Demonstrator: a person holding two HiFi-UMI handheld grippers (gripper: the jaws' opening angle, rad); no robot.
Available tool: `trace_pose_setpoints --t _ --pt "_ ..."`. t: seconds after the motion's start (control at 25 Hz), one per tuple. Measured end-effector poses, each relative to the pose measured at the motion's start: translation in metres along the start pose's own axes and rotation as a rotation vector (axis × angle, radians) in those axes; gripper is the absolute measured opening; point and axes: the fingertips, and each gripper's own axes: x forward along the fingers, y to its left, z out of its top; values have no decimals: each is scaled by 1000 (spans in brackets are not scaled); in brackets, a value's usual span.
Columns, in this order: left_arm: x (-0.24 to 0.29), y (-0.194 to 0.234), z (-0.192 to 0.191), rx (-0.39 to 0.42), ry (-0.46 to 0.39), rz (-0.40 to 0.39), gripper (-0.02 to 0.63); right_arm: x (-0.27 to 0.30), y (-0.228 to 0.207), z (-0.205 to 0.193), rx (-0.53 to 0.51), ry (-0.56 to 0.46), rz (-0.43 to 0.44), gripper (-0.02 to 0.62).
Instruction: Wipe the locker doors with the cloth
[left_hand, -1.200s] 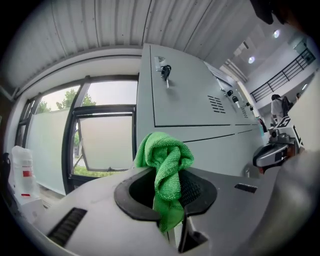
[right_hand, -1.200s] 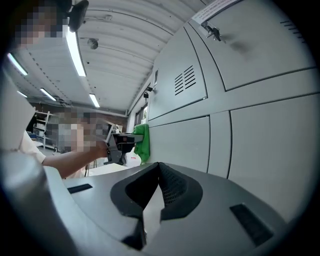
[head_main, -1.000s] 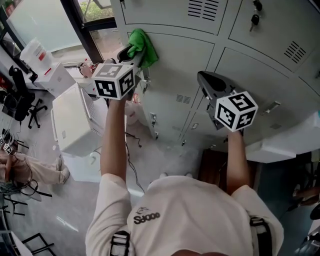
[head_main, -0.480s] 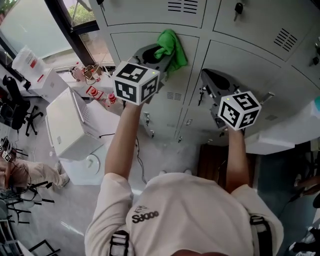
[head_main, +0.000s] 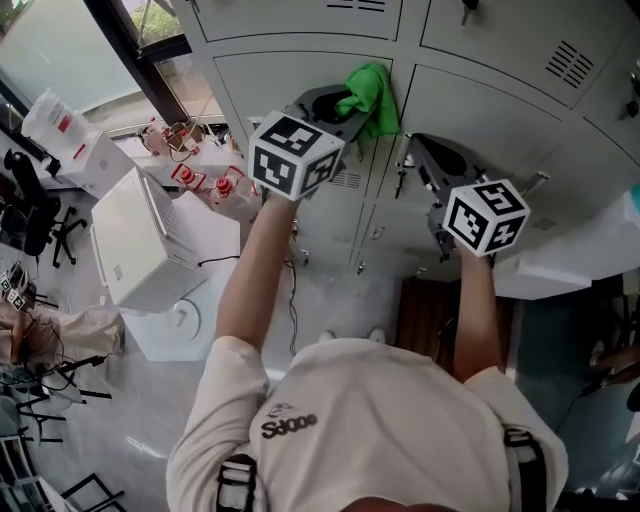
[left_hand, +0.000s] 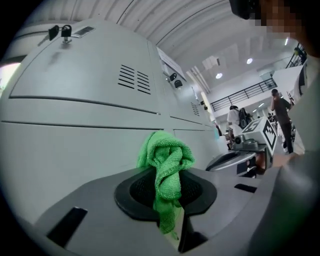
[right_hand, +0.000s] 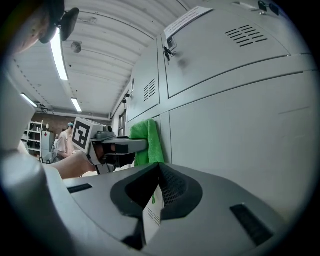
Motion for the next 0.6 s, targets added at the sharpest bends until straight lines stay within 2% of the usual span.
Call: trace_pose_setpoints --t 0.12,0.36,0.6 --pt "-25 26 -16 -6 39 78 83 9 11 1 -8 -1 32 8" --pt "-83 87 -50 -25 95 304 83 31 37 2 -9 -16 95 8" --pt "-124 132 -68 -60 163 429 83 53 57 0 -25 -9 148 8"
